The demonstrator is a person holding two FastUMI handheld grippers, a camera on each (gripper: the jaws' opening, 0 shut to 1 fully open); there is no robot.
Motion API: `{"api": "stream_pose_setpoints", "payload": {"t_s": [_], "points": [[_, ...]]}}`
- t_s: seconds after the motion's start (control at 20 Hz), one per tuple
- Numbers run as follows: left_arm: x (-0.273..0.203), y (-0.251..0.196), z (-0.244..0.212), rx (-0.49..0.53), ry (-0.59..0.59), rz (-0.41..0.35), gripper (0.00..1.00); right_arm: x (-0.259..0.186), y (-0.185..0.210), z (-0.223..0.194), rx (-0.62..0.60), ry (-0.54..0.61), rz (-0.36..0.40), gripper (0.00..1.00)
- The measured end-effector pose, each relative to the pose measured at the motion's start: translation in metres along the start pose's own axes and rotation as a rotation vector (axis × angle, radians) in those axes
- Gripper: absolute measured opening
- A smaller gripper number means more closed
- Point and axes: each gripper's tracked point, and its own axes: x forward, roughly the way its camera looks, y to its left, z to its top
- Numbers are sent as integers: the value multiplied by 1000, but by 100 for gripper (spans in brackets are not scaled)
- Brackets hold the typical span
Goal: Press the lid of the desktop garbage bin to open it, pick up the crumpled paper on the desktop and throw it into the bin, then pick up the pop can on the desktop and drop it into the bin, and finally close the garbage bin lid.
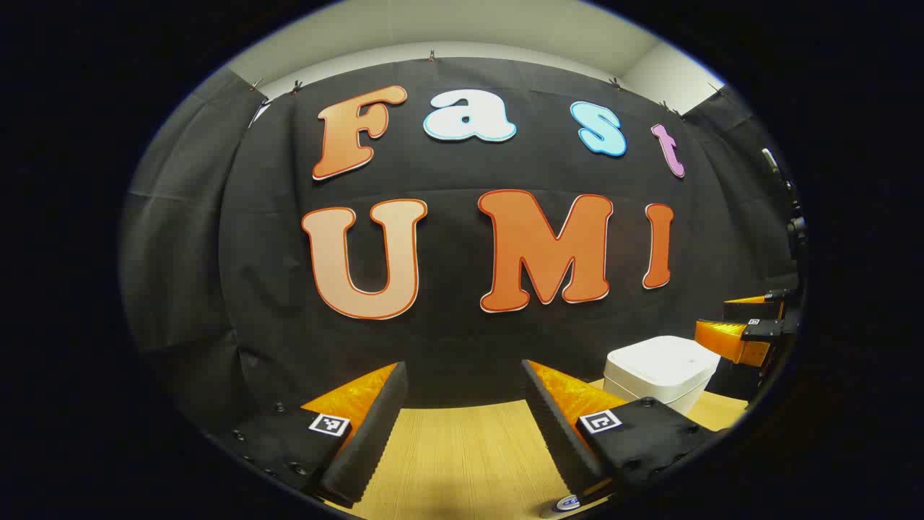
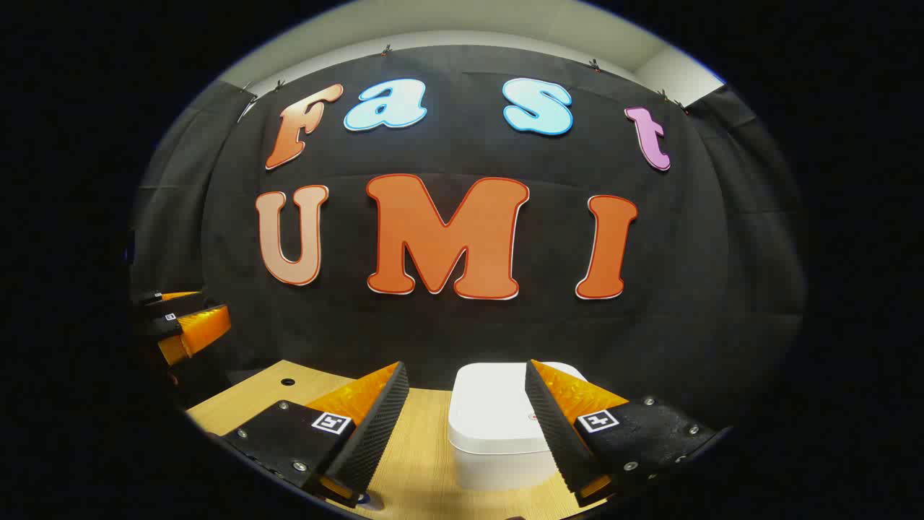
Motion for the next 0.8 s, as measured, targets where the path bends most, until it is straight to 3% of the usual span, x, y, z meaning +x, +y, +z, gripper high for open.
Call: {"api": "stream_pose_setpoints", "payload": {"t_s": [0.4, 0.8], "points": [[-7, 8, -2, -2, 1, -27, 99, -6, 10, 3, -10, 13, -17, 98], [-15, 12, -8, 7, 4, -72, 100, -9, -9, 12, -34, 27, -103, 98]]}}
